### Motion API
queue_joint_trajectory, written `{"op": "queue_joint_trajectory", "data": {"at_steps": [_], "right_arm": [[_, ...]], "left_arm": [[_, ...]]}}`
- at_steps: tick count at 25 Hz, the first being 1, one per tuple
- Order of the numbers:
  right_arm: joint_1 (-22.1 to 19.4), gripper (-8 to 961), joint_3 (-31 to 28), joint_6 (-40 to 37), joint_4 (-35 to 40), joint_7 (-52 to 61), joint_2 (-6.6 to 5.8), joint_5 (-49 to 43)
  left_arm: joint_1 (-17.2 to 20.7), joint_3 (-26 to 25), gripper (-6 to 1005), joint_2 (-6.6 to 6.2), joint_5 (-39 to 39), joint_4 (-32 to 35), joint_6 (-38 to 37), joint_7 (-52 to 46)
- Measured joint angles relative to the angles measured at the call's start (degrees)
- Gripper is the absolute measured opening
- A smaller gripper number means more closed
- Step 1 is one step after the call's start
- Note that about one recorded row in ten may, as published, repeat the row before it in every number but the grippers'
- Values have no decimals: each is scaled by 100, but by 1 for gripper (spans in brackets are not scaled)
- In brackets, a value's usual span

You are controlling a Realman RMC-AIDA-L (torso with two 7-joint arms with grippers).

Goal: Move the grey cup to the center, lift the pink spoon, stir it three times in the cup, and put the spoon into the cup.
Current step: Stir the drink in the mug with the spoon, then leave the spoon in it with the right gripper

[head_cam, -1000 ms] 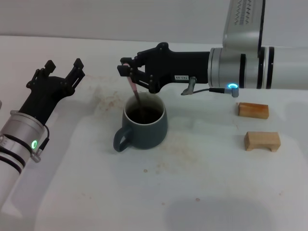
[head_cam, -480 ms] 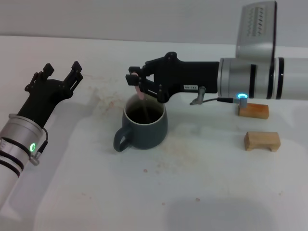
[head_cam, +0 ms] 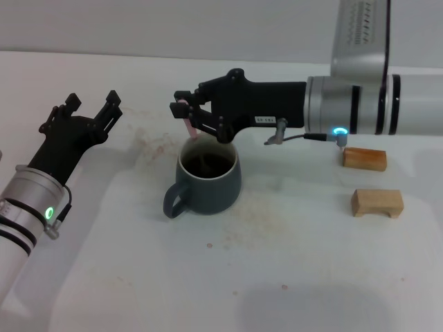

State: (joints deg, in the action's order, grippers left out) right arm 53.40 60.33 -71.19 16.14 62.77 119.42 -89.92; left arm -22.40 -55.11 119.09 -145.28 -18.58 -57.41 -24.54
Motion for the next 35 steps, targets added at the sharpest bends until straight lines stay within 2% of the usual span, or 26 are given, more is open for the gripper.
{"op": "queue_joint_trajectory", "data": {"at_steps": [4, 10, 17, 24, 35], "right_arm": [[167, 95, 27, 230, -44, -56, 12, -21], [177, 95, 140, 494, -25, -112, 9, -23], [46, 95, 185, 472, -46, -167, -10, -32], [5, 94, 490, 286, -62, -153, 11, -9], [196, 94, 515, 307, -43, -215, 28, 15]], "left_arm": [[5, 24, 827, 0, 0, -3, 2, -34], [7, 27, 827, 0, 0, -5, 2, -42], [-62, 27, 827, 0, 0, 24, 14, -42], [-148, -7, 827, 0, 0, 38, 169, -42], [-198, -18, 827, 0, 1, 40, 222, -41]]}}
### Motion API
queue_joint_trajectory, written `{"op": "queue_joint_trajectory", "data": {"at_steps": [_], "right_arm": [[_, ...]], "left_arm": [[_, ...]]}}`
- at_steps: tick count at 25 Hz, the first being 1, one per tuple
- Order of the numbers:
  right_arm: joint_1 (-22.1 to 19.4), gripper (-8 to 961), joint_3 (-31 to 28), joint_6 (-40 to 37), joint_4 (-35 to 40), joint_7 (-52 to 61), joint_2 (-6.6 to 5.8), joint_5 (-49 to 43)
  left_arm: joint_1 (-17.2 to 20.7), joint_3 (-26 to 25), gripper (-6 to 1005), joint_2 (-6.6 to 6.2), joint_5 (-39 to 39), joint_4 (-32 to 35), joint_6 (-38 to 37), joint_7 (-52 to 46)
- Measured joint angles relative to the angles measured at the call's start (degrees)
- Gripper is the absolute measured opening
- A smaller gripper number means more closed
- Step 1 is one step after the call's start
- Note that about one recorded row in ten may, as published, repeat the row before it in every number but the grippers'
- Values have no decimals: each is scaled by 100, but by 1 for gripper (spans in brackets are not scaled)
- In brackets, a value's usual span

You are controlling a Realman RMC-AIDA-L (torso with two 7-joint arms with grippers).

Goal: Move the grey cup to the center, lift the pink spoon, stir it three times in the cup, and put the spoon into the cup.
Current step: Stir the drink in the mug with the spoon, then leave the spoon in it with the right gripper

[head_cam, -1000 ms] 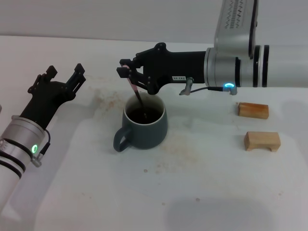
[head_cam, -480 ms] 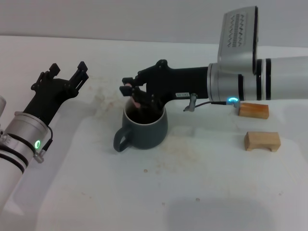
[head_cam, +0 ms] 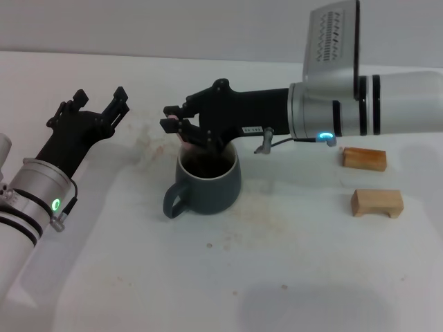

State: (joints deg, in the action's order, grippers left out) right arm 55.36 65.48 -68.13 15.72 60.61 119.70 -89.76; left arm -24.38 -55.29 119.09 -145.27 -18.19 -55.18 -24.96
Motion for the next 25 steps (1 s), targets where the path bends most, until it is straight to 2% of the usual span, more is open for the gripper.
{"op": "queue_joint_trajectory", "data": {"at_steps": [11, 20, 25], "right_arm": [[-1, 95, -13, 413, 19, -144, -28, 3], [-460, 123, -20, -139, 253, -90, -42, 4], [-489, 139, -33, -246, 277, -79, -39, 54]], "left_arm": [[-6, 0, 827, 0, 8, -19, 8, 0], [-36, -7, 827, 0, 7, 10, 13, 0], [-61, -9, 827, 0, 8, 17, 63, 0]]}}
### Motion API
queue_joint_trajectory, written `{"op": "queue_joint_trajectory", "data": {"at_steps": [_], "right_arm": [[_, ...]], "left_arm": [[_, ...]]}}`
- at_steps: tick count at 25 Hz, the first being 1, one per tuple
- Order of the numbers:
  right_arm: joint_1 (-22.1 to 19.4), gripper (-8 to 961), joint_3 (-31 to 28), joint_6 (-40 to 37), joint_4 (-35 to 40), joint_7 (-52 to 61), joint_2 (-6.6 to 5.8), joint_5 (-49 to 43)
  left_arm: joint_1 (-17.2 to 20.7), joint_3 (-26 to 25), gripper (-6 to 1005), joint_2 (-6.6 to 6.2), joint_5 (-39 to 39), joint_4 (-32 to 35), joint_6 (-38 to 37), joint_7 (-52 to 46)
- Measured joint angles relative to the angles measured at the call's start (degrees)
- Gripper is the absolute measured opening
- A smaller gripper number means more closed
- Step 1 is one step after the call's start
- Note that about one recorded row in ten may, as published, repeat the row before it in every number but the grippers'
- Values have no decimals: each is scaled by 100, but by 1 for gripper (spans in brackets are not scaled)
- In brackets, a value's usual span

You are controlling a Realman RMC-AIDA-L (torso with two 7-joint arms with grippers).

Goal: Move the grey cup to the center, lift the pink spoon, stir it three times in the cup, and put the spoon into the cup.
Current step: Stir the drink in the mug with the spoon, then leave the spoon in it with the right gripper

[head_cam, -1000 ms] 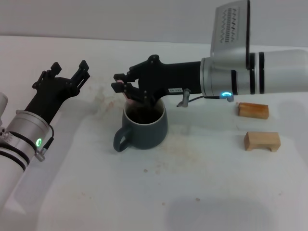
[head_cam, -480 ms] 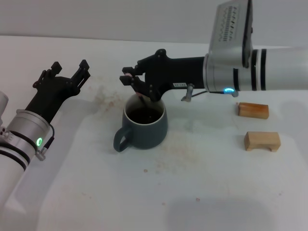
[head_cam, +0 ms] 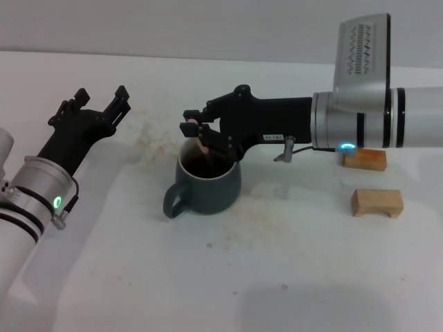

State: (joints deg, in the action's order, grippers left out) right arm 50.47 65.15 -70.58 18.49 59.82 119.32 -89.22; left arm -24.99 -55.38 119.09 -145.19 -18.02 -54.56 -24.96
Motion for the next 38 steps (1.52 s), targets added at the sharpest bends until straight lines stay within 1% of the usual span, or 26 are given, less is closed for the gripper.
{"op": "queue_joint_trajectory", "data": {"at_steps": [6, 10, 11, 18, 38], "right_arm": [[225, 158, 52, 59, -48, 3, 31, 216], [319, 171, 60, 248, -72, 2, 37, 292], [318, 174, 55, 388, -74, 2, 39, 319], [244, 196, -2, 707, -75, -29, 39, 331], [85, 260, -2, 808, -170, -57, 31, 632]], "left_arm": [[-17, -9, 827, 0, 0, 0, 7, 0], [-12, -9, 827, 0, 0, -1, 8, 0], [0, -9, 827, 0, 18, 3, 7, 1], [47, -56, 827, -24, 163, 20, 0, 19], [29, -62, 827, -9, 158, 73, -24, 24]]}}
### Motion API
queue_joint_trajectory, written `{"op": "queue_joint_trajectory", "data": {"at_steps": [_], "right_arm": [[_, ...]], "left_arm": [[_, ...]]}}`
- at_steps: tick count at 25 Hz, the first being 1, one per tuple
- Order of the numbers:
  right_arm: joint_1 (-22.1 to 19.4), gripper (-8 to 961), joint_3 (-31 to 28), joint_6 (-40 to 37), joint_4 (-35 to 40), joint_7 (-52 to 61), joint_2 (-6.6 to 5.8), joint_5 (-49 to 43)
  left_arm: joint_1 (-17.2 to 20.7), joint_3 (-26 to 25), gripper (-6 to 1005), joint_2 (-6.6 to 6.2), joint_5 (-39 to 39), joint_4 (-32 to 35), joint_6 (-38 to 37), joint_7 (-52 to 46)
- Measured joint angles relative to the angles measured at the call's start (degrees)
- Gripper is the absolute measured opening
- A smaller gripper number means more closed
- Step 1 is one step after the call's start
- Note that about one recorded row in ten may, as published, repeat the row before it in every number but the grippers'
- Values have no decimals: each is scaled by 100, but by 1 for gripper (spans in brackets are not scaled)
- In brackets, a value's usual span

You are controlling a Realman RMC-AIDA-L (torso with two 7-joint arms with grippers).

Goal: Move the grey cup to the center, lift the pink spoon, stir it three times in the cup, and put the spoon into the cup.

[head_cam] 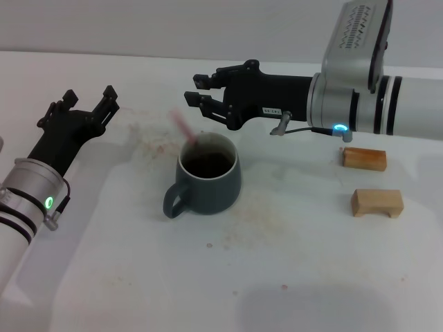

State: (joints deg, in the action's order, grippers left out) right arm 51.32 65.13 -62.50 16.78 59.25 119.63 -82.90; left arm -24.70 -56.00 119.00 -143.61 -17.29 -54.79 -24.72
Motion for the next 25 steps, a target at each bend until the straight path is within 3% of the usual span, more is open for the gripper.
{"op": "queue_joint_trajectory", "data": {"at_steps": [3, 10, 12, 13, 15, 20, 25], "right_arm": [[-28, 269, -14, 1, 0, -2, -1, 3], [-247, 408, -15, -95, 93, -150, -6, 421], [-490, 408, -15, -206, 187, -410, -15, 869], [-822, 408, -17, -373, 358, -701, -24, 1349], [-993, 408, -19, -444, 452, -838, -28, 1595], [-2011, 408, -61, -788, 776, -1623, -39, 3045], [-2781, 408, -734, -1284, 376, -2475, -41, 4199]], "left_arm": [[16, -4, 827, 0, -1, -19, -8, 2], [33, -8, 827, -11, -1, -28, -56, 1], [64, -8, 827, -17, -1, -33, -156, -5], [64, -8, 827, -17, -1, -33, -156, -5], [141, -23, 827, -27, 11, -14, -485, 5], [298, -96, 827, -42, 99, 17, -1086, 45], [506, -489, 827, -44, 112, 71, -1679, 55]]}}
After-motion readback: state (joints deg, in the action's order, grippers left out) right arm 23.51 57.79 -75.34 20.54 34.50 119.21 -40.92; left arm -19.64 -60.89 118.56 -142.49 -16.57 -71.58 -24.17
